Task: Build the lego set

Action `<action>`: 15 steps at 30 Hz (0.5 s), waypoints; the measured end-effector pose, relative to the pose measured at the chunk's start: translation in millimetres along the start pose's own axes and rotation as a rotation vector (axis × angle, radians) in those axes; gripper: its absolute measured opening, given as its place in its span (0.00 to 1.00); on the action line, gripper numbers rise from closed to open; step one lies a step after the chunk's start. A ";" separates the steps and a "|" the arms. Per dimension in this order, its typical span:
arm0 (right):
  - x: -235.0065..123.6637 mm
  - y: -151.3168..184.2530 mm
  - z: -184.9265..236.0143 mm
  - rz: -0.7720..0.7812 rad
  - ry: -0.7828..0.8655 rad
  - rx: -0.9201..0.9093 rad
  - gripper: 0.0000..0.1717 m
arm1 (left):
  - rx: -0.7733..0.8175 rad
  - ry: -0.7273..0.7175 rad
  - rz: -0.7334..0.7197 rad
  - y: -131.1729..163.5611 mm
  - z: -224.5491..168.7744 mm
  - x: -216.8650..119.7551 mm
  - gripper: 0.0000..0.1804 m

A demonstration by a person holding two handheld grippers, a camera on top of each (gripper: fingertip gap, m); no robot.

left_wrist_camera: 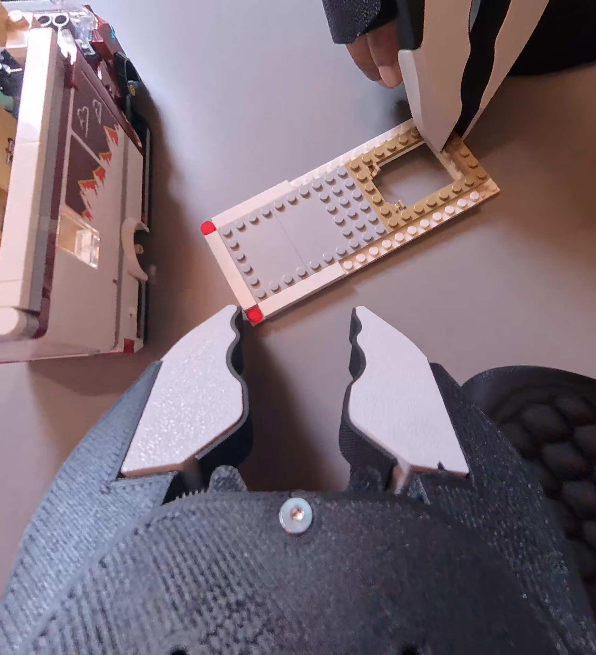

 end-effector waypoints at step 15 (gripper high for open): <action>-14.7 5.5 4.9 -0.086 0.091 0.076 0.04 | 0.053 -0.015 -0.106 -17.3 -11.0 -3.1 0.27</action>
Point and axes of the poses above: each gripper's, where its closed fingertips meet, x out along the fingers, y out of its underside, z = x × y across the jaws, the point moved 10 cm from there along -x, back along the fingers, and after that the axes turned 10 degrees about -z, right-handed, at the moved point
